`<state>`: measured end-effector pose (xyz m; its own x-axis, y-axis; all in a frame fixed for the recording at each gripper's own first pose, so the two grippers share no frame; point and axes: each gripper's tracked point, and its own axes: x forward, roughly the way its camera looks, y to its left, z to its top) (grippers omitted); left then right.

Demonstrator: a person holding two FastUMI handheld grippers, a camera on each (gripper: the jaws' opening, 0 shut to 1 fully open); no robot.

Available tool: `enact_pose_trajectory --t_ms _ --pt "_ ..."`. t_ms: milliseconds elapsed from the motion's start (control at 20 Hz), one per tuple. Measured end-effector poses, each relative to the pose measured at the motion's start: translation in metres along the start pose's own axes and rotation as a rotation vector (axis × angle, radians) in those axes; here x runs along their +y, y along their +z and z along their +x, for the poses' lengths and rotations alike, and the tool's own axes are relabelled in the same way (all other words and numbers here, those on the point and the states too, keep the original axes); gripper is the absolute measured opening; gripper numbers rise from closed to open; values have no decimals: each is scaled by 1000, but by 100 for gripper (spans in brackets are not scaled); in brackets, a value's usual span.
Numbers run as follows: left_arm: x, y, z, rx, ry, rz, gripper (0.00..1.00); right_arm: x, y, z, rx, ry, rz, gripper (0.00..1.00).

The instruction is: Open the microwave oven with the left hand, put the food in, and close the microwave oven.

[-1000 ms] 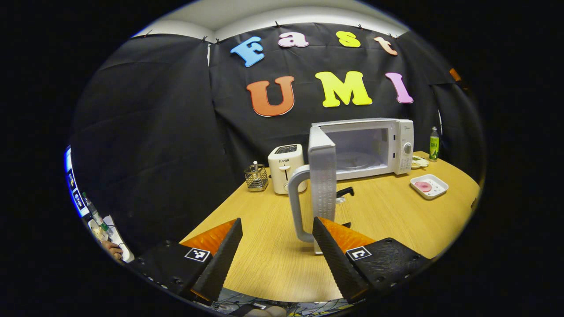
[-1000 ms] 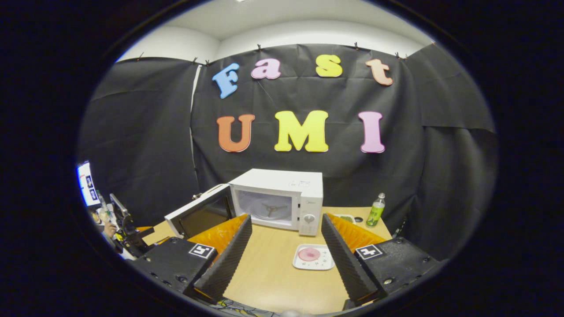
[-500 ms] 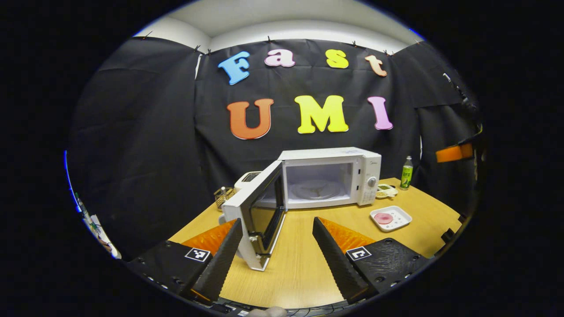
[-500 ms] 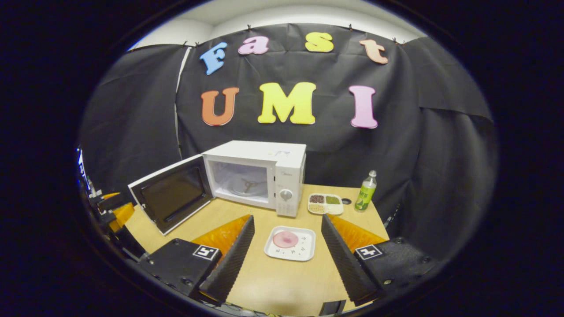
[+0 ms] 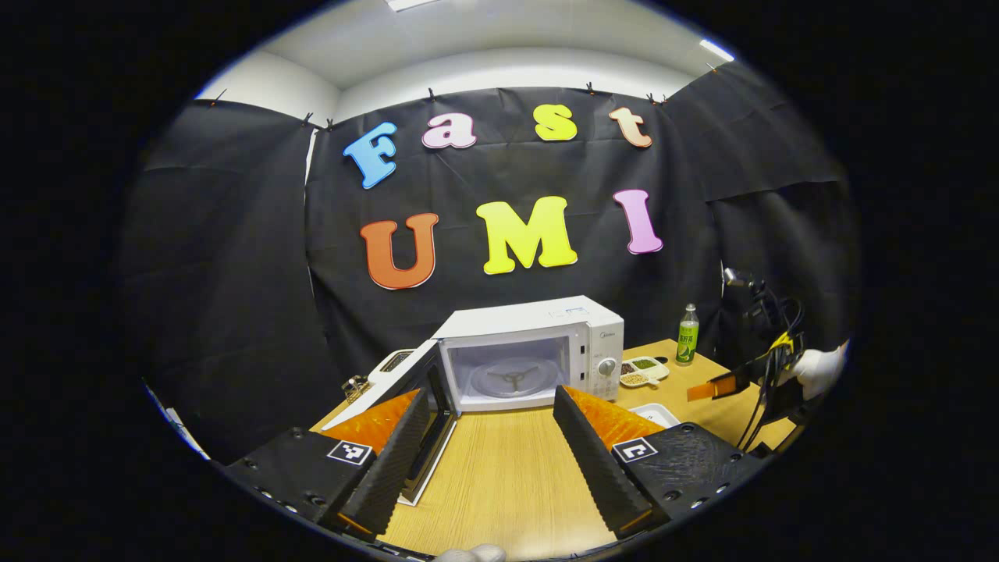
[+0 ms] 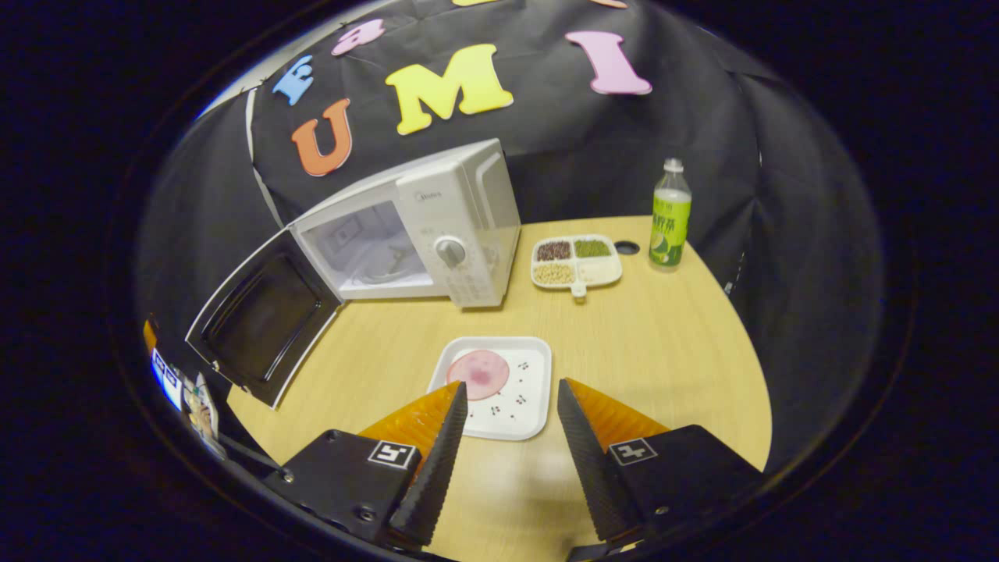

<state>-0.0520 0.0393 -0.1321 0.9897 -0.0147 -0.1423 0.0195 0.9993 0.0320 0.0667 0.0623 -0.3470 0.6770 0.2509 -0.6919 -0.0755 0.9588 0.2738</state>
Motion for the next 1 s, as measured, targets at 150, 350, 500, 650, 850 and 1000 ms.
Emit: enact_pose_trajectory --t_ms 150,350,500,650,850,1000 --pt "-19 14 14 -4 19 6 96 -16 -13 37 104 21 33 68" --pt "-33 19 27 8 61 22 96 -26 -27 75 220 50 31 48" --pt "-40 14 32 38 96 15 96 -36 -31 94 286 39 7 46" --pt "-43 13 33 48 129 19 96 -39 -36 102 359 22 -4 39" --pt "-42 9 31 62 173 13 96 -40 -32 104 445 -30 -45 10" --pt "-38 6 29 67 204 3 96 -42 -33 105 540 -90 -22 11"
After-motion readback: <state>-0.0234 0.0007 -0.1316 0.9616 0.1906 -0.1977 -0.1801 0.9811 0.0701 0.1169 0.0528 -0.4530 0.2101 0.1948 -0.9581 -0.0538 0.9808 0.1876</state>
